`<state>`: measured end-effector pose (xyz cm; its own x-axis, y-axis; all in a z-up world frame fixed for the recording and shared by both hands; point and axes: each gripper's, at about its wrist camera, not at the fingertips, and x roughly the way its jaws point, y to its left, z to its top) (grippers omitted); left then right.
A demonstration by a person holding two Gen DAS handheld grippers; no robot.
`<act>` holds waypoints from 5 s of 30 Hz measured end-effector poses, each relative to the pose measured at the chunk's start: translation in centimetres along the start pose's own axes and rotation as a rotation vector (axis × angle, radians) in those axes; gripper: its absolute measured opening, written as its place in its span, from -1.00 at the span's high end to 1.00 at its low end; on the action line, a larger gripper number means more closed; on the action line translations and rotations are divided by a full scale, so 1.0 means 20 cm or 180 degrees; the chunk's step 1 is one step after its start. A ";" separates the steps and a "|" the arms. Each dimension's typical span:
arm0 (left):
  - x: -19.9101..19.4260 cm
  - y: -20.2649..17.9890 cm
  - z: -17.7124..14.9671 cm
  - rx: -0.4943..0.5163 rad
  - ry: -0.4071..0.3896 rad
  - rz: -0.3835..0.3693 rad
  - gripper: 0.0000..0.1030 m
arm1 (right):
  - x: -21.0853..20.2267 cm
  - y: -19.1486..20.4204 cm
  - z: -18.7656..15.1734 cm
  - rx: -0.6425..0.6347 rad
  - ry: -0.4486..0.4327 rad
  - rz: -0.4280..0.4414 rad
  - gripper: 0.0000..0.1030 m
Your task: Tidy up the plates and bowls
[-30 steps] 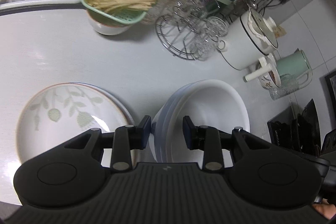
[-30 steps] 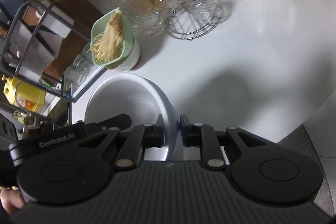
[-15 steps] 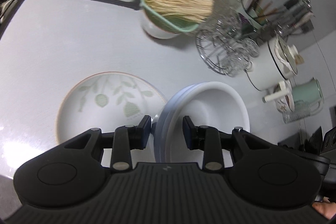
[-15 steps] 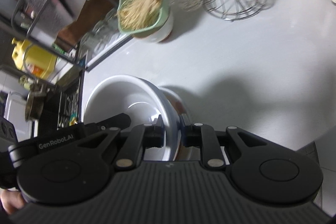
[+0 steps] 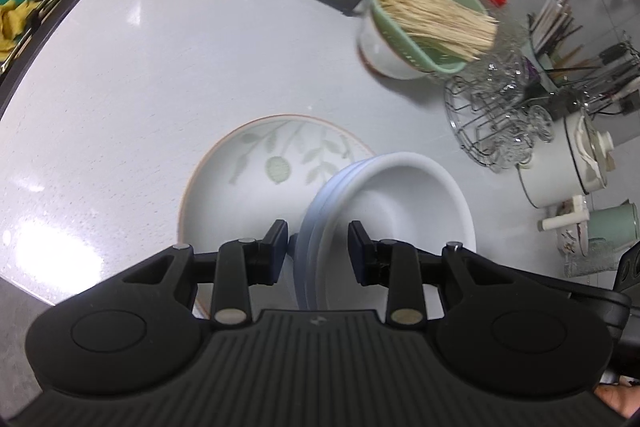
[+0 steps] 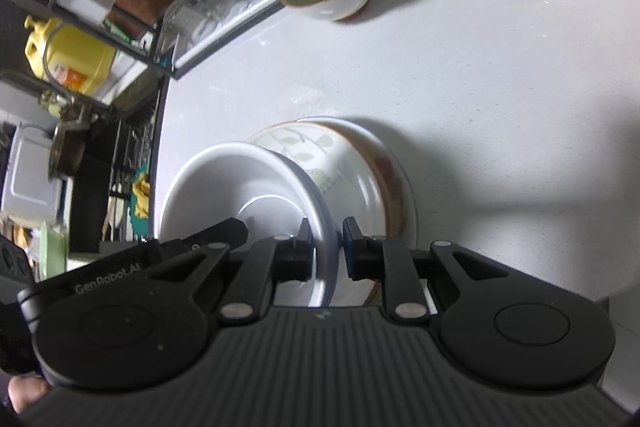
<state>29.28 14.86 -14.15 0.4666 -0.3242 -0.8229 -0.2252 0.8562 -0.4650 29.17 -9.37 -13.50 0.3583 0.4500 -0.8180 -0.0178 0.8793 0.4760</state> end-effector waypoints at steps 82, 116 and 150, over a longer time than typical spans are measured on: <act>-1.11 -0.41 -1.19 0.1114 -0.1267 0.0525 -0.94 | -1.11 -0.14 -0.98 -0.1280 -0.1832 -0.0005 -0.75; -1.12 -0.34 -1.35 0.1175 -0.1293 0.0682 -0.94 | -1.10 -0.19 -1.15 -0.1208 -0.1913 -0.0064 -0.75; -1.09 -0.35 -1.35 0.1139 -0.1212 0.0744 -0.94 | -1.05 -0.21 -1.16 -0.1190 -0.1842 -0.0062 -0.75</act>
<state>-2.47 5.01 -1.74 0.7293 0.0013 -0.6842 -0.0868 0.9921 -0.0907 0.00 -18.83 -5.79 0.8007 0.3692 -0.4718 -0.2897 0.9280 0.2345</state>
